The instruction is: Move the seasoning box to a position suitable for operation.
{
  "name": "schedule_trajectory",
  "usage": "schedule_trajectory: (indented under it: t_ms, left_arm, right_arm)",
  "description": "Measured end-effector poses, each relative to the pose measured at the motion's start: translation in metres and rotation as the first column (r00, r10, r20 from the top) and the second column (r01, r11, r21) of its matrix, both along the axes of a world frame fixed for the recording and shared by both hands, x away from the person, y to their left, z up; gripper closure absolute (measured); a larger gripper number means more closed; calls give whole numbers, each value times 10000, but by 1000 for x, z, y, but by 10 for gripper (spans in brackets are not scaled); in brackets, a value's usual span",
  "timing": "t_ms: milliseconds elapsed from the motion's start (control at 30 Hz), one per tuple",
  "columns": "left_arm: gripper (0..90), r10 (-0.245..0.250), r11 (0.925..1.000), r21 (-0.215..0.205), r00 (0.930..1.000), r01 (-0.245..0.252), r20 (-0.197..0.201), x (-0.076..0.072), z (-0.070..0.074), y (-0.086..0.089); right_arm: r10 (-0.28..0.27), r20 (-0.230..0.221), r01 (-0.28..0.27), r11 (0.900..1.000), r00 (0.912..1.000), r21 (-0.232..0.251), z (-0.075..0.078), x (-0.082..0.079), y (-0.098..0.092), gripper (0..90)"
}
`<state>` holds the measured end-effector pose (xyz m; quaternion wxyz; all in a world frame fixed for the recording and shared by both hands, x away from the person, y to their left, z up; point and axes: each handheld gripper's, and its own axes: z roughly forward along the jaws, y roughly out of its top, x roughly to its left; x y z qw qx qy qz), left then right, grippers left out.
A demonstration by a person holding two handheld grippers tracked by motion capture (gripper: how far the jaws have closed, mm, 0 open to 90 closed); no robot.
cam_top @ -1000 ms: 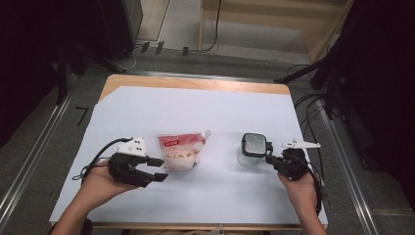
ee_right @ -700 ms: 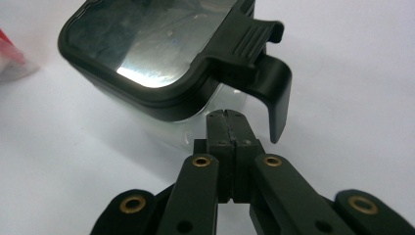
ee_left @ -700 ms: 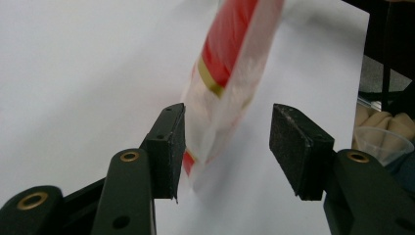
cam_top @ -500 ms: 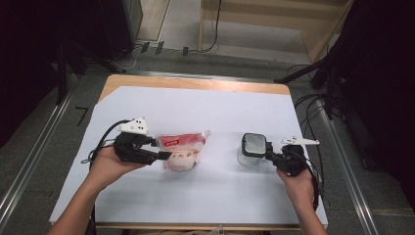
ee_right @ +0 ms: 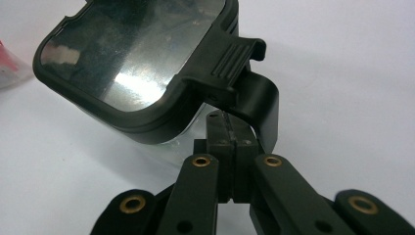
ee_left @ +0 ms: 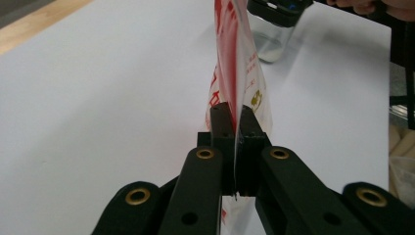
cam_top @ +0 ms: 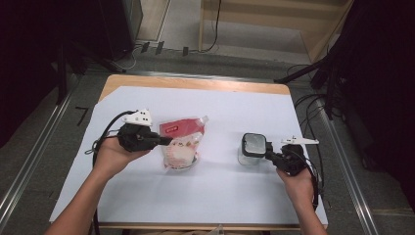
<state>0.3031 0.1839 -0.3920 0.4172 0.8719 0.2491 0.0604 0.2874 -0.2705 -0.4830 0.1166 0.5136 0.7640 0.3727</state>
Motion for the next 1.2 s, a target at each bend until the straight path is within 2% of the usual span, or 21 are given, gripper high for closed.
schedule_trajectory:
  t_ms: [133,167,333,433,500,600,700,767,900,933,1100,1167,1200]
  left_arm:
    - [900,214,9997,143,9996,-217,194,11,7,5]
    - [900,433,9991,13,9987,-433,265,14,8,8]
    - [900,1003,9949,-137,9931,-996,616,28,10,29]
    - [900,1329,9910,-229,9891,-1317,630,32,10,45]
    - [900,1294,9916,-102,9900,-1290,564,31,5,50]
    - [900,1373,9891,-575,9901,-1356,275,28,-1,60]
    - [900,1413,9889,-496,9896,-1399,257,23,-4,67]
    - [893,1589,9863,-493,9868,-1573,305,20,-5,70]
    - [869,1721,9810,-937,9850,-1700,150,18,-6,78]
    - [844,1670,9823,-886,9858,-1650,151,17,-6,78]
    - [662,1972,9737,-1174,9803,-1951,64,11,-1,78]
    - [532,2053,9744,-928,9787,-2046,-28,5,2,80]
    - [532,2135,9742,-767,9769,-2124,62,3,3,81]
  right_arm:
    - [-26,-44,26,10000,10000,27,0,0,1,900]
    - [-26,-55,26,10000,10000,30,0,0,1,900]
    - [8,-27,-8,10000,10000,-7,-1,0,0,900]
    - [-30,-37,30,10000,10000,-9,0,0,1,900]
    - [-4,-60,4,10000,10000,-14,-1,1,0,900]
    - [13,-98,-13,10000,10000,-7,-1,1,0,900]
    - [-42,-133,43,10000,9999,23,0,-1,1,900]
    - [0,-79,1,10000,10000,62,1,-1,0,900]
    - [36,-45,-35,9999,10000,102,1,-2,-1,900]
    - [43,-43,-42,9999,10000,108,1,-2,-1,900]
    - [71,-66,-70,9998,10000,198,3,-3,-2,900]
    - [148,-53,-148,9998,9999,150,6,-8,-2,900]
    - [148,-53,-148,9998,9999,150,6,-8,-2,900]
